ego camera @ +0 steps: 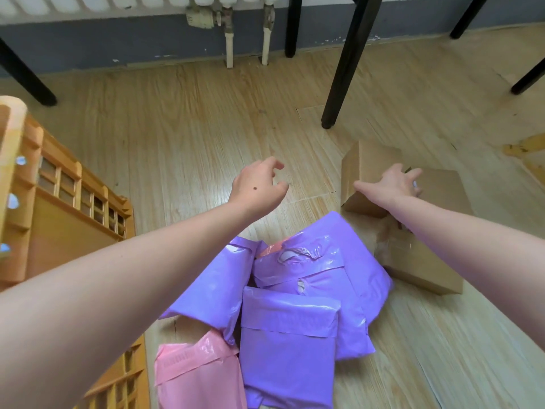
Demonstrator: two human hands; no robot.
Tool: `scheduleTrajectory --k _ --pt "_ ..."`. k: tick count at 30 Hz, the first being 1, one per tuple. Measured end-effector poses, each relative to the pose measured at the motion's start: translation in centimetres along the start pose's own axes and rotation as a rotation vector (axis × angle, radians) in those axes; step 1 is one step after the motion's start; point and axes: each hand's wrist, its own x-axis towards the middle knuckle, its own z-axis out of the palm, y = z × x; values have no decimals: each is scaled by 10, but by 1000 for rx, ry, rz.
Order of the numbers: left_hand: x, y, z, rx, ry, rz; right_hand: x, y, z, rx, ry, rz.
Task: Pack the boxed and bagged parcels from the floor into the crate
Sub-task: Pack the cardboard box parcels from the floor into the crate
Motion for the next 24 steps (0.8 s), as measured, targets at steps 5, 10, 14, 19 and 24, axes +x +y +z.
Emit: scheduleTrajectory --k 5,10,14,19,24 --pt "-7 5 -4 -252 0 -145 -22 -35 -20 318 -78 -136" --pt "-17 13 -30 -535 -3 -363 -85 -78 -50 849 -428 -183" --pt "-41 8 -69 -908 -115 -527 -129 -89 -62 1015 -672 -245" --pt "-70 -6 -109 -1023 -68 -435 -170 -96 -67 1138 -769 -332" --pt "-102 -13 -145 -772 249 -242 -212 -114 -68 1119 -794 -398"
